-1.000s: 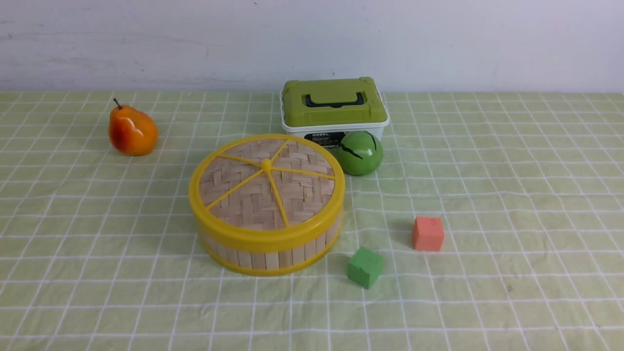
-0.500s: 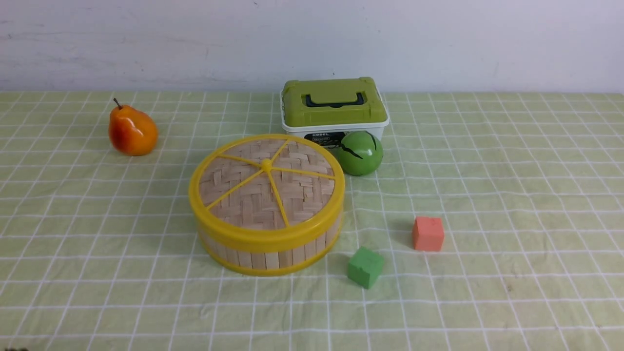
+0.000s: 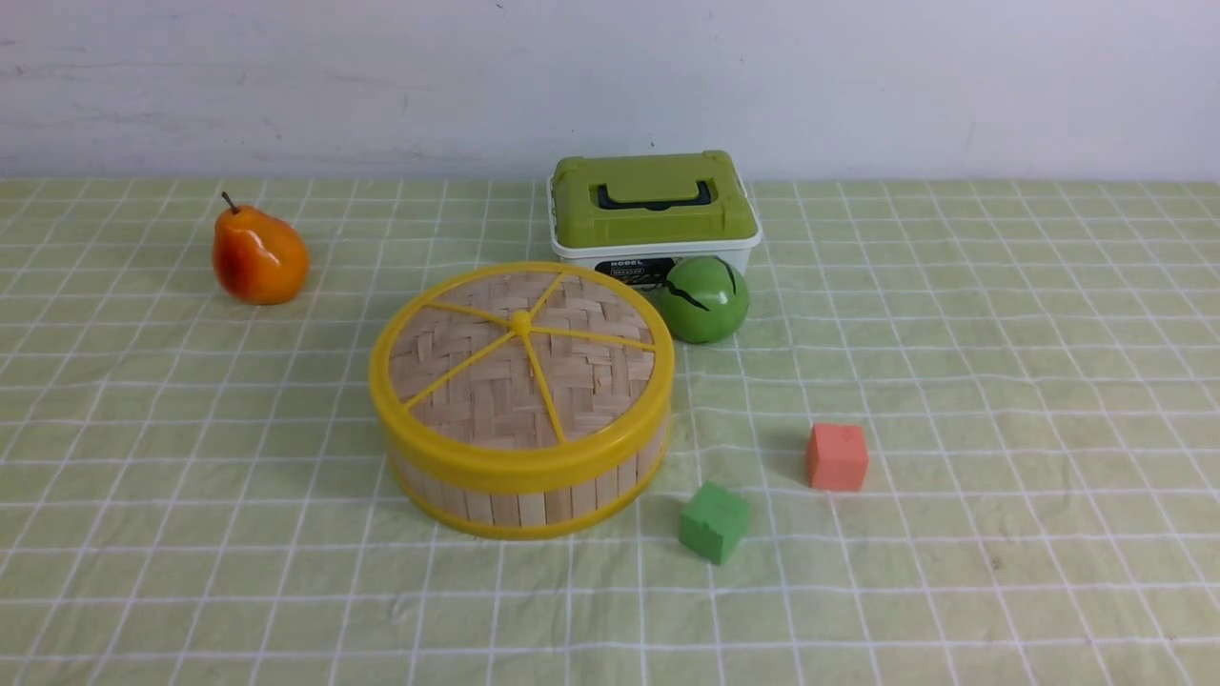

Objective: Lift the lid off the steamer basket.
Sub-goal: Use the left arm to lift the lid of the steamer

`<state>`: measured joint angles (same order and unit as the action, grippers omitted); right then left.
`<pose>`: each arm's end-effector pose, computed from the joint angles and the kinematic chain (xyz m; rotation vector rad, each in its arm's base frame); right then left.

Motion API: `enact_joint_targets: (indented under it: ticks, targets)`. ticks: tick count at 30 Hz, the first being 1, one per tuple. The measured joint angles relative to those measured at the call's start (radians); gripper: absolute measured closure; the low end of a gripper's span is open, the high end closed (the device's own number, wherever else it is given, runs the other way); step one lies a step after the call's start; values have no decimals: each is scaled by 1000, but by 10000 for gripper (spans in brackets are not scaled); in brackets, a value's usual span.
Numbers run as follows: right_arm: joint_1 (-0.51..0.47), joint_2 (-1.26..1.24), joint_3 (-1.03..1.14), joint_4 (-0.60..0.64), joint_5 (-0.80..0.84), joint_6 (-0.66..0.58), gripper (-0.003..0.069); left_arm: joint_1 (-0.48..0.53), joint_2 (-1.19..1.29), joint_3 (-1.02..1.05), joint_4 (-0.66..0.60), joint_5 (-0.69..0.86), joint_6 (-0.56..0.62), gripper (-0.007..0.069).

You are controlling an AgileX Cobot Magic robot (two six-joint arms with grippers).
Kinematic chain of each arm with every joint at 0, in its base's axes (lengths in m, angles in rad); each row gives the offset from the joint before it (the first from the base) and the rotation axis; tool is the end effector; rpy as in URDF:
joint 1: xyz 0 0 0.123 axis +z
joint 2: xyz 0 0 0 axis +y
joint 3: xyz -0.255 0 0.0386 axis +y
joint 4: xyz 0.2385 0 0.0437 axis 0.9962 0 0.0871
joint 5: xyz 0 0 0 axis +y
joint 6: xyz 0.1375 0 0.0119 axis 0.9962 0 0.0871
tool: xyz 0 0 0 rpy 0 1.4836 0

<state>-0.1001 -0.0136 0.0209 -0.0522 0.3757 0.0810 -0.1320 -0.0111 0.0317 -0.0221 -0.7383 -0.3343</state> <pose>0.1144 -0.0142 0.1598 0.1368 1.8616 -0.0646 0.0793 -0.0085 0.2969 -0.0985 0.7668 -0.4529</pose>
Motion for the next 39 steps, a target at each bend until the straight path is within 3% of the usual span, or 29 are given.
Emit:
enact_joint_targets:
  ticks: [3,5,9,14,22,29,39]
  targets:
    - [0,0,0,0,0,0,418,0,0,-27,14,7,-73,574]
    - [0,0,0,0,0,0,418,0,0,-113,22,109,-105,580]
    - [0,0,0,0,0,0,418,0,80,-387,32,464,-87,637]
    - [0,0,0,0,0,0,418,0,387,-670,33,827,8,637]
    - [0,0,0,0,0,0,418,0,831,-836,52,977,6,637]
    - [0,0,0,0,0,0,418,0,1164,-1064,-86,1294,2,637]
    - [0,0,0,0,0,0,418,0,1519,-1455,-403,1688,288,637]
